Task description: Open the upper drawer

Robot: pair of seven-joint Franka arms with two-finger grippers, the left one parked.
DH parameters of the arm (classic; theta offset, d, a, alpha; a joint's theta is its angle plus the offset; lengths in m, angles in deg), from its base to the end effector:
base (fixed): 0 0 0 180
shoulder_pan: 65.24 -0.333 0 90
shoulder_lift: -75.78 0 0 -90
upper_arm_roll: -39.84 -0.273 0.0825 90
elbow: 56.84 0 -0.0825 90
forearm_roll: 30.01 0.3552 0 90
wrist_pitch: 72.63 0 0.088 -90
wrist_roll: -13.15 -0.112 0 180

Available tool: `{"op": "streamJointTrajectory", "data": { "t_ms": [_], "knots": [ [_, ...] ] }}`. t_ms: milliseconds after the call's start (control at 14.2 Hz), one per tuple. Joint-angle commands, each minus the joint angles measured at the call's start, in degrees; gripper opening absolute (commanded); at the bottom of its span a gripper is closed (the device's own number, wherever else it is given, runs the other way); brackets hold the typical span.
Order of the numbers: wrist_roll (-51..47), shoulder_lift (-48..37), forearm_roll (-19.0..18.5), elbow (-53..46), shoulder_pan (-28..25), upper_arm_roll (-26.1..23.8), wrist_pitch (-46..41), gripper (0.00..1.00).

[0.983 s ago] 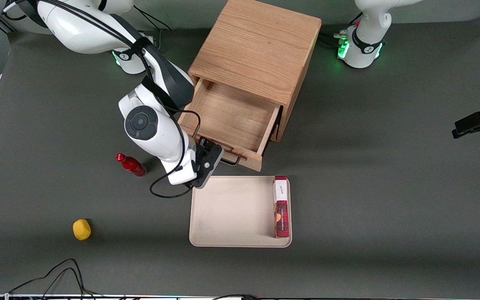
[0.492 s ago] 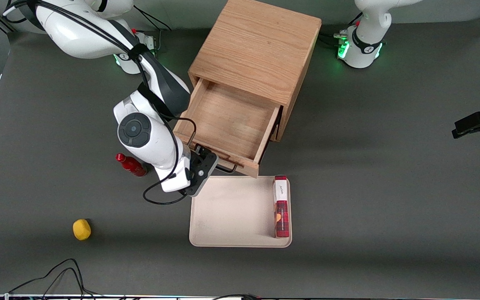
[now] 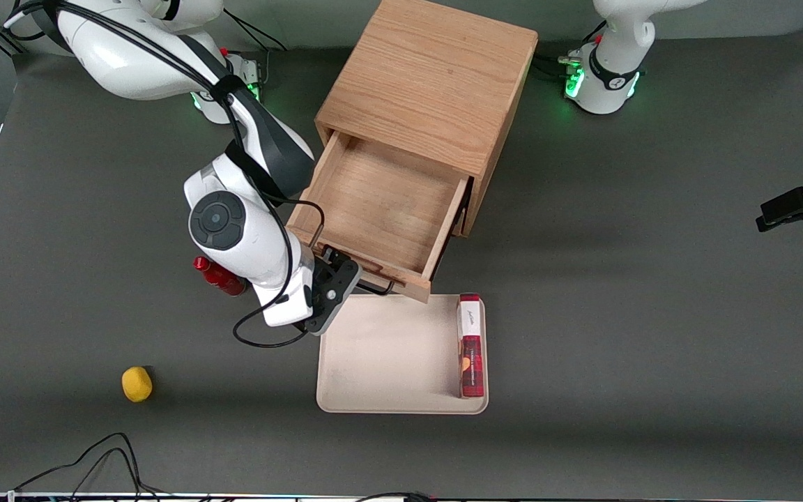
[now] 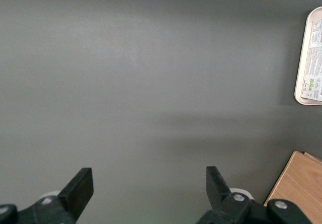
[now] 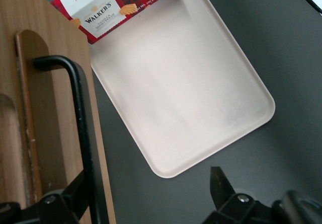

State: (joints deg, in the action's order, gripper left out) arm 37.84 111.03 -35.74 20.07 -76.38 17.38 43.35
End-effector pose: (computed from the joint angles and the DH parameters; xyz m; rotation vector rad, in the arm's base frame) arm 0.5967 0.3253 0.3678 -2.6509 -1.4113 -0.1522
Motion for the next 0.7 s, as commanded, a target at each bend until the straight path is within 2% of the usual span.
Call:
{"op": "streamJointTrajectory", "data": {
  "t_ms": [0, 140, 632],
  "knots": [
    [0.97, 1.14, -1.22, -3.16, -0.11, 0.41, -2.15, 1.0],
    [0.44, -0.17, -1.13, -3.16, -0.02, 0.41, -3.12, 1.0],
    [-4.65, -6.85, -0.52, -2.64, 2.26, 0.14, -14.79, 1.0]
  ]
}}
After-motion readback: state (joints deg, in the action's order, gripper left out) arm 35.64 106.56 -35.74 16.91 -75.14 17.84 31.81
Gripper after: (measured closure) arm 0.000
